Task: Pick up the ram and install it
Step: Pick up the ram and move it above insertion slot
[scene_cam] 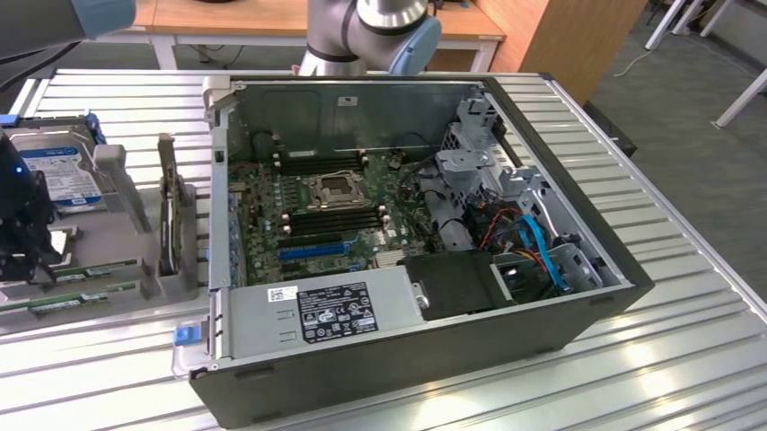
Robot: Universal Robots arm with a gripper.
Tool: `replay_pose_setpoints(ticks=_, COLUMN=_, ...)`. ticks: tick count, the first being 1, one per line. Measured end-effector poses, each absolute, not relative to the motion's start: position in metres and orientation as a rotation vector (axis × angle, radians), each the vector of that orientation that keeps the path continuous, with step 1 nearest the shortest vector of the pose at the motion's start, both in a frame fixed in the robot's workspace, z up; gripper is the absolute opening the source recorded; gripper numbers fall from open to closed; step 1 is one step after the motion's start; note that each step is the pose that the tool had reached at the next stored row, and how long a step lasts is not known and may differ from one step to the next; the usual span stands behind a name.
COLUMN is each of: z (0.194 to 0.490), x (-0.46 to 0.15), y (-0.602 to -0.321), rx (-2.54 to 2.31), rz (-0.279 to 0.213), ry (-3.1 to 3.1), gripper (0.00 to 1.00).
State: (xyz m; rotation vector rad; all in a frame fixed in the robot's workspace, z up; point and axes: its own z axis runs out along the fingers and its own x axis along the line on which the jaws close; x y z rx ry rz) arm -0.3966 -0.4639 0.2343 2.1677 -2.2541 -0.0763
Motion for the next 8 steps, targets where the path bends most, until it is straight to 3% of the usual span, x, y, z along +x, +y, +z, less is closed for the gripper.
replay_pose_setpoints(ticks=8, z=0.2343, x=-0.3969, y=-0.4708, rx=2.168, rz=-0.076, ry=-2.254, gripper=0.3)
